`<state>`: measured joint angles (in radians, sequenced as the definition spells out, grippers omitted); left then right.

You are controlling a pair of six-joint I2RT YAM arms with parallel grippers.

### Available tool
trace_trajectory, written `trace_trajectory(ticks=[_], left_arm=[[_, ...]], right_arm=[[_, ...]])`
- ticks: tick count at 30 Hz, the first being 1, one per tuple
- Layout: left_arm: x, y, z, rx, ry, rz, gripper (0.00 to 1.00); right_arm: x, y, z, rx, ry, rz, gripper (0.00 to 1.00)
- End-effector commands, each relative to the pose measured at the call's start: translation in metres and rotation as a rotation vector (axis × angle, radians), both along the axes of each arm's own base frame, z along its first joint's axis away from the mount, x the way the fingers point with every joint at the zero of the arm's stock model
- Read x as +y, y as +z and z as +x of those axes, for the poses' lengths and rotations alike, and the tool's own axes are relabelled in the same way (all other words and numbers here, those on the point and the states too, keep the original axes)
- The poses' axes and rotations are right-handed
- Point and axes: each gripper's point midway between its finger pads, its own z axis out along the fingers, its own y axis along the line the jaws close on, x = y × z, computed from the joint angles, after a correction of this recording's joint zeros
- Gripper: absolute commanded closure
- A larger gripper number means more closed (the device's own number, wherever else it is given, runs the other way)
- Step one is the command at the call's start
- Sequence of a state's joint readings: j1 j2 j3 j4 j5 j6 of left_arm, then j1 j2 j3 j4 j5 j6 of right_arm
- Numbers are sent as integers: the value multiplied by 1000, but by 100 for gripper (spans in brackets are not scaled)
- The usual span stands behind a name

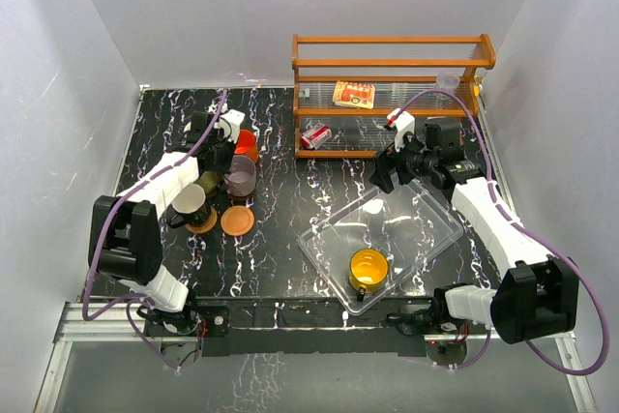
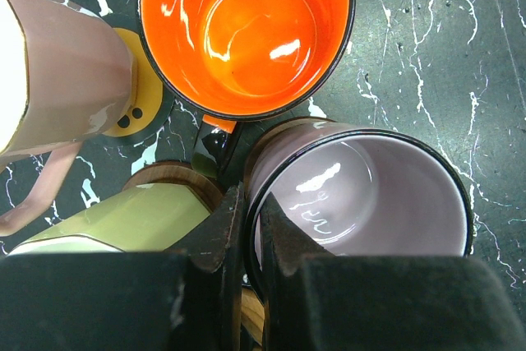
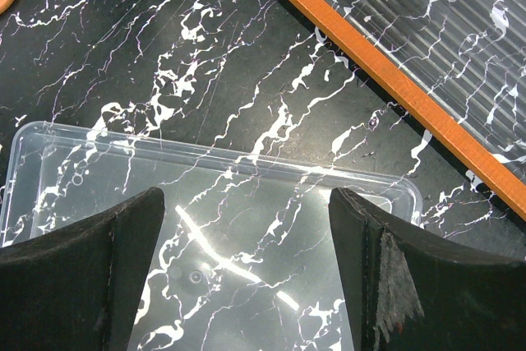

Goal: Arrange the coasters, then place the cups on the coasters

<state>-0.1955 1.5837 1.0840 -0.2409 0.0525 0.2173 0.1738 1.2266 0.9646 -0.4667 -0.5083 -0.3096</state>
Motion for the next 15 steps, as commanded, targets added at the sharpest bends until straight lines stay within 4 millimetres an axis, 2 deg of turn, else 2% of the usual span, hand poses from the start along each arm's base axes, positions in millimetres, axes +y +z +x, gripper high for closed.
trace_trajectory(ticks=[1,15], left_arm=[[-2,7,6,-24,-13,-21,100],[3,-1,1,-1,-10,11,98]], right_arm=[[2,9,8,-53,12,13,20],[2,9,7,-50,16,14,19]])
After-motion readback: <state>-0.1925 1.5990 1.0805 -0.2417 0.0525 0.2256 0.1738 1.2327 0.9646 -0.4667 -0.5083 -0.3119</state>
